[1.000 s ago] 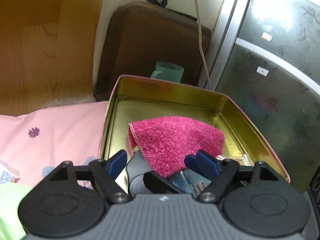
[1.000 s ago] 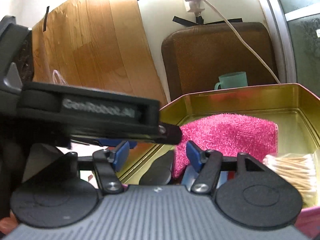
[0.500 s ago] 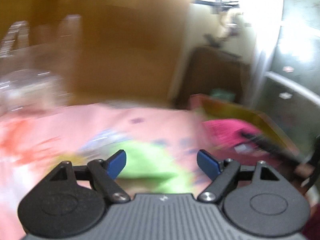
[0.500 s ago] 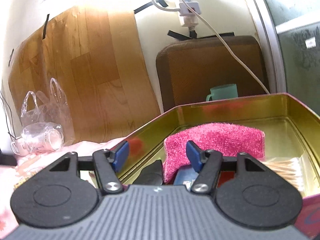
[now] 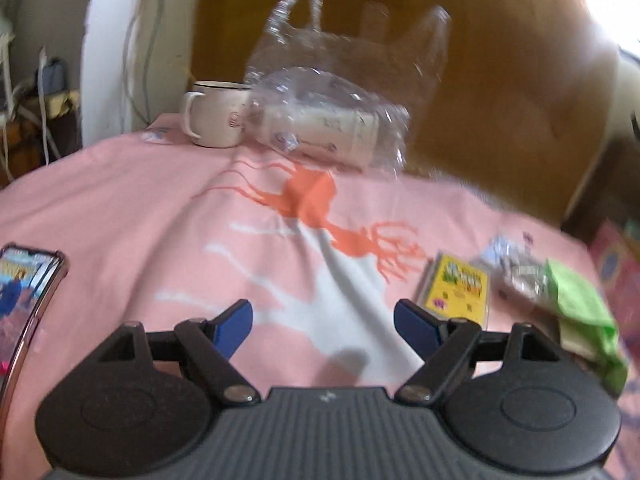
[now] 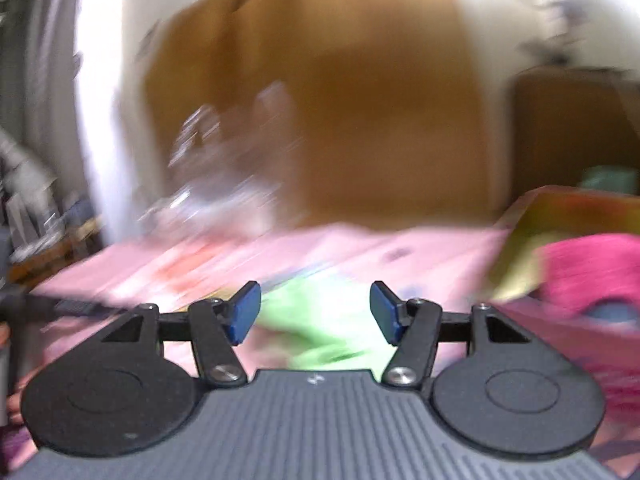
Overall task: Organize soft objects
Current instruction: 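Move the right tool to the yellow card box and grasp it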
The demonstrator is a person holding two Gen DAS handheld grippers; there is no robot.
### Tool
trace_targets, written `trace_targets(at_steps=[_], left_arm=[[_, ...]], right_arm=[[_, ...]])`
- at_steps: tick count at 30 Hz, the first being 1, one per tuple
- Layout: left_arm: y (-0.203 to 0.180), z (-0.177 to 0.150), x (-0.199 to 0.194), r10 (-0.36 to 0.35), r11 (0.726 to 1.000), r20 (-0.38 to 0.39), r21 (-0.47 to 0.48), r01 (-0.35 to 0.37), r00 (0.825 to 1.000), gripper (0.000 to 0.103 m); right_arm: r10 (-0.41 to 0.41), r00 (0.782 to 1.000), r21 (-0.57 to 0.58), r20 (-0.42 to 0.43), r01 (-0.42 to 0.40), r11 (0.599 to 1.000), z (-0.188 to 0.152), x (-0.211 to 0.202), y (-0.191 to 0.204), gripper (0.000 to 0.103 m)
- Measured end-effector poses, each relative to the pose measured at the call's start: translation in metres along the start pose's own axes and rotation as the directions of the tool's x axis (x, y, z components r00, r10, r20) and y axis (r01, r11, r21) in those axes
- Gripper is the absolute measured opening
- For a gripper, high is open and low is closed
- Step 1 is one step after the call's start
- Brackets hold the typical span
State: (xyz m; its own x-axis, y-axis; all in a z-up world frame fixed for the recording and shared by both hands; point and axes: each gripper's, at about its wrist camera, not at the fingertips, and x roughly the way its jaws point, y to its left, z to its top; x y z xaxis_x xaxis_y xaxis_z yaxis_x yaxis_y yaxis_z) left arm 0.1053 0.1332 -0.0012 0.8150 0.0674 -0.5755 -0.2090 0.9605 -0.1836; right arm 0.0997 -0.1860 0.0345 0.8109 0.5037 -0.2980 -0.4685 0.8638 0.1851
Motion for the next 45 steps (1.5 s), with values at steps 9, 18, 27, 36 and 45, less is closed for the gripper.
trace_targets(at_steps=[9, 18, 27, 36, 45], left_arm=[[0.041, -0.004, -0.019, -0.086, 0.972, 0.11, -0.207, 0.108, 0.99, 0.09], [0.06, -0.004, -0.012, -0.171, 0.934, 0.116, -0.297, 0.199, 0.978, 0.09], [0.059, -0.005, -0.014, -0.184, 0.933, 0.121, -0.29, 0.212, 0.976, 0.09], [0.038, -0.004, -0.012, -0.244, 0.953, 0.07, -0.166, 0.253, 0.967, 0.091], [-0.031, -0.022, -0.021, -0.425, 0.905, -0.078, -0.061, 0.421, 0.902, 0.085]], right_arm=[[0.043, 0.966, -0.032, -0.256, -0.053, 0.998, 0.002, 0.111, 0.092, 0.07], [-0.087, 0.951, -0.045, -0.296, 0.077, 0.996, 0.002, 0.156, 0.115, 0.084], [-0.017, 0.952, -0.11, -0.305, -0.018, 0.994, -0.007, 0.126, 0.113, 0.066], [0.081, 0.94, -0.165, -0.331, -0.142, 0.976, -0.033, 0.036, 0.094, 0.064], [-0.067, 0.976, -0.075, -0.208, 0.053, 0.996, -0.067, -0.046, 0.049, 0.064]])
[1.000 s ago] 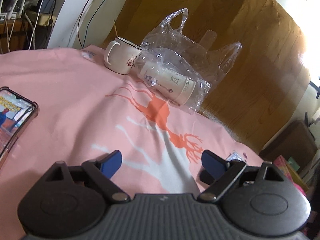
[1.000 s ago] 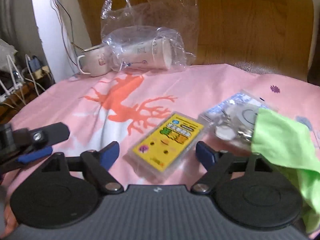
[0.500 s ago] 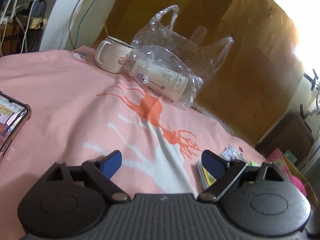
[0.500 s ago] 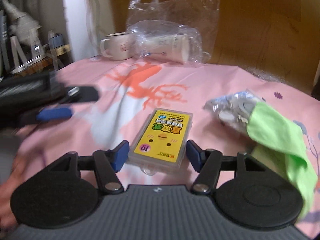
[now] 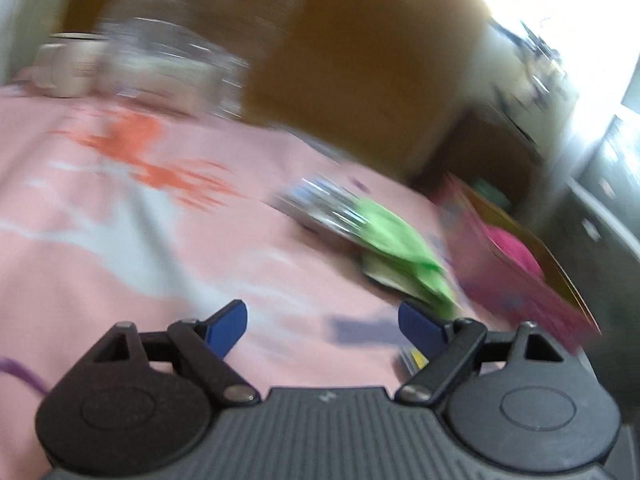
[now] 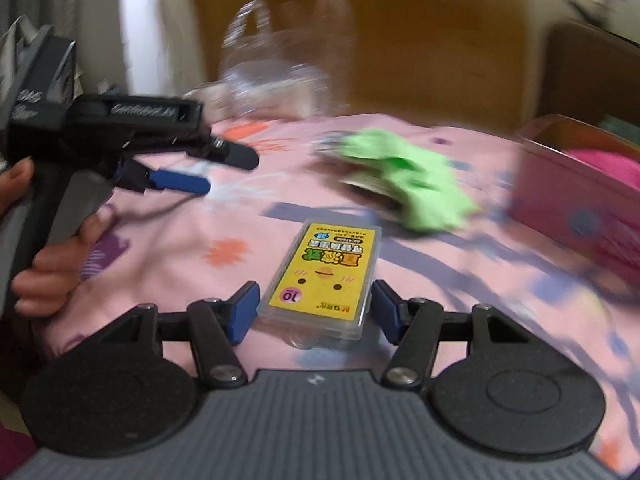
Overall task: Organize soft objects
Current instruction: 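Move the right tool to the yellow card box and grasp it, then carry the yellow card box into the tin and open the right tool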
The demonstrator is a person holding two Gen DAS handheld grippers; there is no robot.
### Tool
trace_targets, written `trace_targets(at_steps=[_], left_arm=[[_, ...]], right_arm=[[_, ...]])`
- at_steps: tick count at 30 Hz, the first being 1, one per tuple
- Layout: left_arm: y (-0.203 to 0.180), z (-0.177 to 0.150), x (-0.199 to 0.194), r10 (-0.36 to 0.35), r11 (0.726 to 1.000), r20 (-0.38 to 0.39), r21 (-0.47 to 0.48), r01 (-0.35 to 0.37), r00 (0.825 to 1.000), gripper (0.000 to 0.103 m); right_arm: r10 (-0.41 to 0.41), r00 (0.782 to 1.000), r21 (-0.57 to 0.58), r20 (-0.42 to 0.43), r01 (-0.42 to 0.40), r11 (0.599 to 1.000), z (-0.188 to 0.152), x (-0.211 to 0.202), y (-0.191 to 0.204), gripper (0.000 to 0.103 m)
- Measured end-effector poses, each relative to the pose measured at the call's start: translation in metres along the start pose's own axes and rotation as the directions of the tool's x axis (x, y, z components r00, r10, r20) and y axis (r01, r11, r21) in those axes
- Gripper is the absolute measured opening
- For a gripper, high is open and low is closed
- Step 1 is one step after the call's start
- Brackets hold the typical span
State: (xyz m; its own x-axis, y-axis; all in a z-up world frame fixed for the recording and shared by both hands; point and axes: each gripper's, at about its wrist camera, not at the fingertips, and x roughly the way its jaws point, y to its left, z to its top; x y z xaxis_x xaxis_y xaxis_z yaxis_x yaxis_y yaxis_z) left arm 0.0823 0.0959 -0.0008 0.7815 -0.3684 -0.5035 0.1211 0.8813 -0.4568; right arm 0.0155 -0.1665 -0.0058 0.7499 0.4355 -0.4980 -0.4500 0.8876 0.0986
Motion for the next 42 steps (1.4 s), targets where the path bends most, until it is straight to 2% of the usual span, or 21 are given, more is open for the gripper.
trace_targets(at_steps=[3, 7, 12, 15, 21, 22, 23, 25, 28, 32, 39, 42], left_arm=[[-0.043, -0.011, 0.017, -0.072, 0.993, -0.098, 0.083, 0.08, 0.993, 0.085], [-0.093, -0.029, 0.04, -0.148, 0.971, -0.231, 0.152, 0.186, 0.962, 0.085], [-0.143, -0.048, 0.056, -0.175, 0.938, -0.305, 0.238, 0.253, 0.936, 0.088], [-0.16, -0.054, 0.063, -0.161, 0.924, -0.327, 0.281, 0.258, 0.931, 0.09], [-0.171, -0.06, 0.06, -0.134, 0.925, -0.336, 0.294, 0.239, 0.932, 0.089], [-0.171, -0.06, 0.06, -0.138, 0.928, -0.339, 0.284, 0.24, 0.931, 0.086], [-0.171, -0.059, 0.06, -0.141, 0.93, -0.34, 0.276, 0.242, 0.93, 0.079], [-0.172, -0.06, 0.06, -0.14, 0.931, -0.334, 0.276, 0.238, 0.932, 0.076], [-0.174, -0.059, 0.062, -0.145, 0.93, -0.326, 0.276, 0.241, 0.934, 0.064], [-0.179, -0.048, 0.063, -0.202, 0.926, -0.329, 0.242, 0.29, 0.922, 0.063], [-0.217, -0.008, 0.062, -0.27, 0.893, -0.241, 0.3, 0.336, 0.932, 0.065], [-0.235, 0.008, 0.069, -0.29, 0.879, -0.203, 0.331, 0.344, 0.935, 0.065]], right_arm=[[-0.064, 0.997, 0.073, 0.035, 0.061, 0.995, -0.012, -0.015, -0.021, 0.064], [-0.115, 0.991, 0.119, 0.071, 0.106, 0.987, -0.026, -0.033, -0.038, 0.064], [-0.151, 0.983, 0.115, 0.1, 0.14, 0.984, -0.038, -0.044, -0.052, 0.064], [-0.144, 0.983, 0.116, 0.114, 0.131, 0.985, -0.041, -0.045, -0.055, 0.063], [-0.143, 0.981, 0.082, 0.133, 0.133, 0.988, -0.044, -0.044, -0.053, 0.064], [-0.14, 0.981, 0.079, 0.135, 0.13, 0.988, -0.044, -0.045, -0.053, 0.059], [-0.134, 0.981, 0.077, 0.138, 0.124, 0.989, -0.045, -0.046, -0.052, 0.059], [-0.119, 0.982, 0.095, 0.145, 0.106, 0.99, -0.045, -0.048, -0.053, 0.059], [-0.128, 0.976, 0.142, 0.178, 0.103, 0.984, -0.044, -0.054, -0.06, 0.059], [-0.161, 0.955, 0.152, 0.251, 0.126, 0.98, -0.033, -0.068, -0.069, 0.059], [-0.241, 0.896, 0.153, 0.374, 0.196, 0.969, 0.0, -0.077, -0.094, 0.059], [-0.269, 0.879, 0.162, 0.393, 0.222, 0.961, 0.013, -0.071, -0.112, 0.059]])
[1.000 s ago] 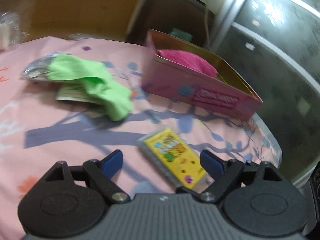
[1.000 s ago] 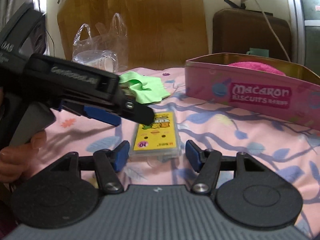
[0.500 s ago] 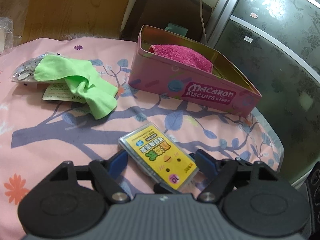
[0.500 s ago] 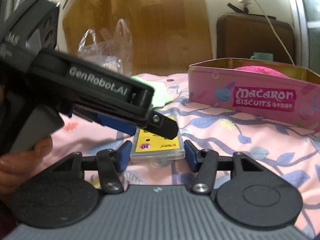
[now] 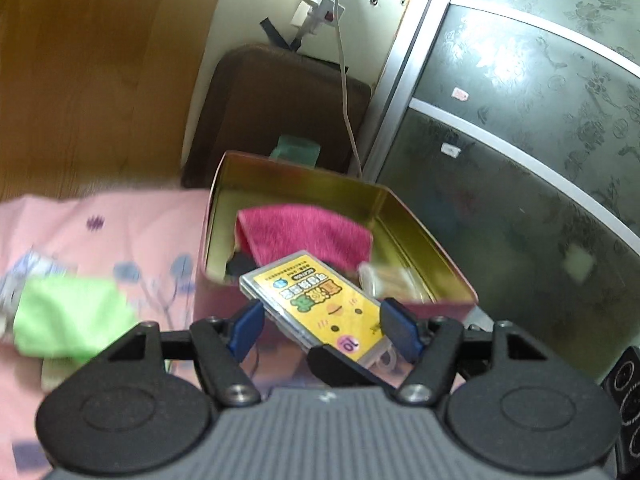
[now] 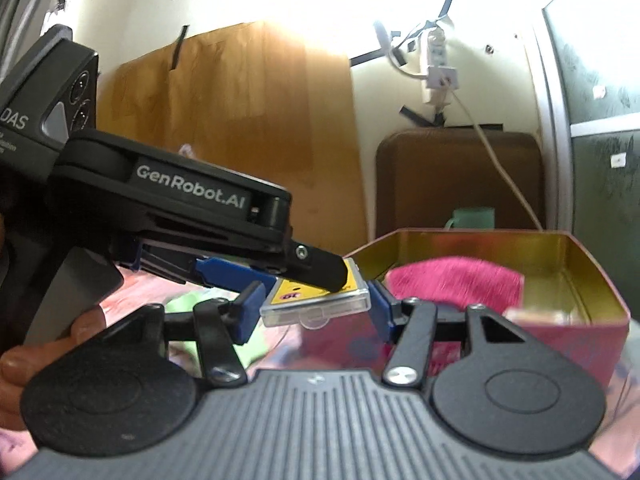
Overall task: Organize soft objects
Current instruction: 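Carry the yellow card box into the tin and open the right tool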
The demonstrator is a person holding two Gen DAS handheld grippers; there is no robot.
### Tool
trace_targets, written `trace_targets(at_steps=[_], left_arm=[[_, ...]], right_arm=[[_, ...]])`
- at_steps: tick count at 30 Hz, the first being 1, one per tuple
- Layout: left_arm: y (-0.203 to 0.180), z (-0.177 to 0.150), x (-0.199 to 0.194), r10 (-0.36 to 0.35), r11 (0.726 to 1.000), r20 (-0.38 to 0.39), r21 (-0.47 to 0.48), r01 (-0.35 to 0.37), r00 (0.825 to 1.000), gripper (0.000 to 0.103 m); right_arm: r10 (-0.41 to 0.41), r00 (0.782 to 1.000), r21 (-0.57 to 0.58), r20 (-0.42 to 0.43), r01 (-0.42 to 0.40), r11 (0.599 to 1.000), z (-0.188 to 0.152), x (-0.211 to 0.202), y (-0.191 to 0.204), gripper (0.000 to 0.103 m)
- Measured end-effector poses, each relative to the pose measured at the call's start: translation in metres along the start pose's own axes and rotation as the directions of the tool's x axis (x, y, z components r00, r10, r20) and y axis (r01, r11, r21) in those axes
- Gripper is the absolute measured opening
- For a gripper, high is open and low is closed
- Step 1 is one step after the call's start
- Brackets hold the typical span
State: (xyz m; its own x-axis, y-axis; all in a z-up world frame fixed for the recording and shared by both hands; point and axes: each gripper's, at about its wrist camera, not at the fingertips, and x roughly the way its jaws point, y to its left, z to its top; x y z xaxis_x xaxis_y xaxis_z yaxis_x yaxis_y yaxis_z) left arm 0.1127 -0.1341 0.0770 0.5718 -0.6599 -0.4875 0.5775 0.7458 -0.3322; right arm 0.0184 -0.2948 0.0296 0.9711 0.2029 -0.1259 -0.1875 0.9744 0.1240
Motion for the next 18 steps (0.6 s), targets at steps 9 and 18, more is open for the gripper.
trace_targets(at_steps=[9, 18], left_arm=[[0.015, 0.044, 0.065, 0.021, 1.0, -0.012, -0.017, -0.021, 1.0, 0.067], [0.035, 0.053, 0.127, 0.139, 0.99, -0.029, 0.011, -0.139, 0.99, 0.081]], right_arm=[[-0.062, 0.998, 0.025, -0.031, 0.063, 0.998, 0.001, 0.056, -0.032, 0.059], [-0.084, 0.996, 0.043, -0.037, 0.086, 0.995, -0.004, 0.082, -0.041, 0.071]])
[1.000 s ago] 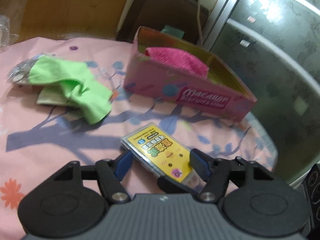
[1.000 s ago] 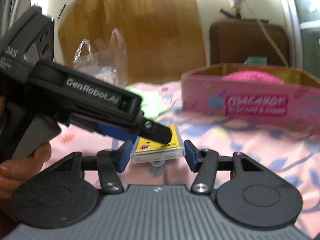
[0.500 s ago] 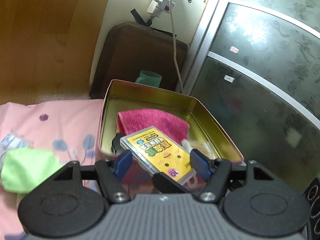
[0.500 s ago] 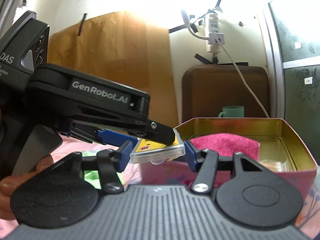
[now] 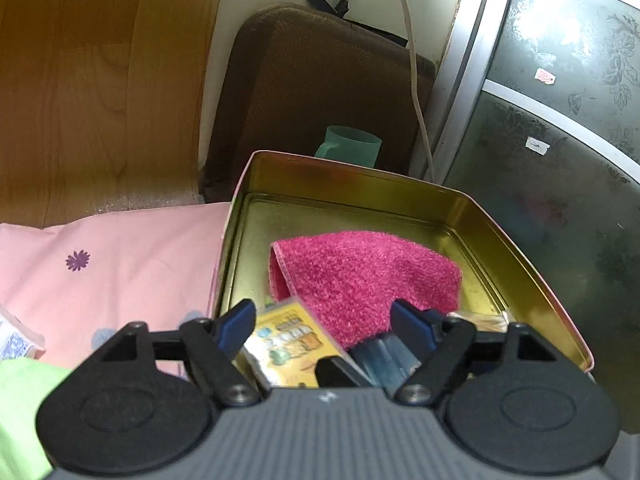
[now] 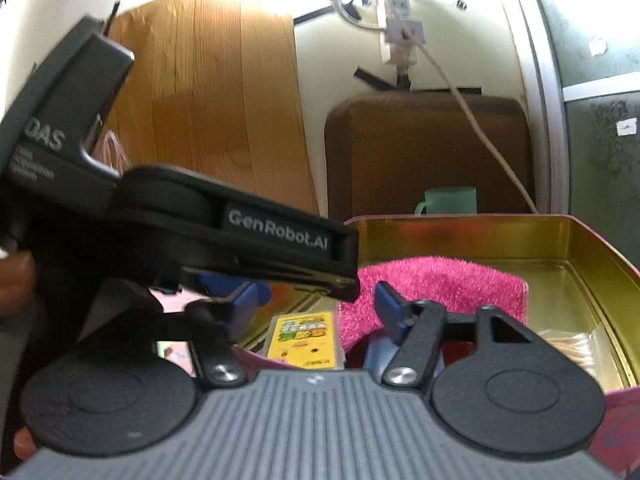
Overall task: Organize soft objects
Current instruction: 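Carry the yellow card box into the tin and open the right tool, then move the right tool to the green cloth and pinch it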
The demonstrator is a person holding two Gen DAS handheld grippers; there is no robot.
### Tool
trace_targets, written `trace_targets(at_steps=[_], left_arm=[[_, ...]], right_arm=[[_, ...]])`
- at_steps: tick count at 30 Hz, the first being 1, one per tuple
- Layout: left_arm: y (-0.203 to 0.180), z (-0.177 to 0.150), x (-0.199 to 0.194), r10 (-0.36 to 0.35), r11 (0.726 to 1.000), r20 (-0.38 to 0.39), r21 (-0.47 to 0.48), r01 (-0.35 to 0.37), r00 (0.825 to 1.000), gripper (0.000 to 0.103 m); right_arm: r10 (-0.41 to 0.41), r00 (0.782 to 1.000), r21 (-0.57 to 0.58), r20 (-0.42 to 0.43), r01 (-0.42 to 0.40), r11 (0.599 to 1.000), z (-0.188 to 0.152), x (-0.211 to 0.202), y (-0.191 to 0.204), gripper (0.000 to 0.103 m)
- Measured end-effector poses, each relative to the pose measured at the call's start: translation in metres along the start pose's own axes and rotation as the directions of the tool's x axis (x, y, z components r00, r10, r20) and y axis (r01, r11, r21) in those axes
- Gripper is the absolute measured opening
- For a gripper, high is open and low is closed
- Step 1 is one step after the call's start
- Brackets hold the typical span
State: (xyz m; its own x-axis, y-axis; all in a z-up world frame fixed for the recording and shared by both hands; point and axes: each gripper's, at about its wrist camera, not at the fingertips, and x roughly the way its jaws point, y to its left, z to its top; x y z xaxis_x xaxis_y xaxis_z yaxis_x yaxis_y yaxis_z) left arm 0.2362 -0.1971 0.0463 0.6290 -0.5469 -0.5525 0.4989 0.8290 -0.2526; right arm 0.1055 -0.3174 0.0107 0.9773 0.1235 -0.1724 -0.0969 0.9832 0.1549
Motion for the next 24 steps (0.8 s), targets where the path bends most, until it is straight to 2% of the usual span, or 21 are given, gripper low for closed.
trace_targets(at_steps=[6, 11, 13, 15, 18, 20, 22, 24], left_arm=[[-0.007, -0.01, -0.023, 0.011, 1.0, 0.042, 0.001, -0.011, 0.999, 0.082], [0.008, -0.02, -0.081, 0.036, 0.999, 0.138, -0.01, -0.035, 0.99, 0.09], [0.025, -0.03, -0.107, 0.068, 0.997, 0.17, -0.043, -0.061, 0.983, 0.09], [0.048, -0.044, -0.129, 0.137, 0.989, 0.184, -0.074, -0.125, 0.973, 0.09], [0.088, -0.07, -0.151, 0.28, 0.957, 0.155, -0.127, -0.262, 0.947, 0.09], [0.119, -0.088, -0.159, 0.37, 0.92, 0.104, -0.178, -0.349, 0.923, 0.09], [0.147, -0.106, -0.165, 0.435, 0.883, 0.055, -0.219, -0.414, 0.899, 0.09], [0.166, -0.12, -0.17, 0.459, 0.862, 0.03, -0.256, -0.437, 0.888, 0.09]], right_arm=[[0.007, 1.0, 0.039, 0.007, -0.007, 0.999, 0.0, -0.007, -0.005, 0.071], [-0.016, 0.999, 0.055, 0.03, 0.015, 0.998, -0.001, -0.013, -0.007, 0.071], [-0.017, 0.999, 0.052, 0.032, 0.016, 0.998, -0.002, -0.014, -0.006, 0.07], [-0.023, 0.999, 0.034, 0.036, 0.022, 0.999, -0.002, -0.014, -0.002, 0.07], [-0.028, 0.999, -0.011, 0.043, 0.029, 1.0, -0.003, -0.017, 0.009, 0.07], [-0.009, 1.0, -0.032, 0.029, 0.01, 0.999, -0.003, -0.019, 0.02, 0.07], [0.05, 0.999, -0.051, 0.005, -0.05, 0.997, -0.002, -0.023, 0.038, 0.07], [0.137, 0.99, -0.071, -0.032, -0.139, 0.988, 0.0, -0.023, 0.059, 0.07]])
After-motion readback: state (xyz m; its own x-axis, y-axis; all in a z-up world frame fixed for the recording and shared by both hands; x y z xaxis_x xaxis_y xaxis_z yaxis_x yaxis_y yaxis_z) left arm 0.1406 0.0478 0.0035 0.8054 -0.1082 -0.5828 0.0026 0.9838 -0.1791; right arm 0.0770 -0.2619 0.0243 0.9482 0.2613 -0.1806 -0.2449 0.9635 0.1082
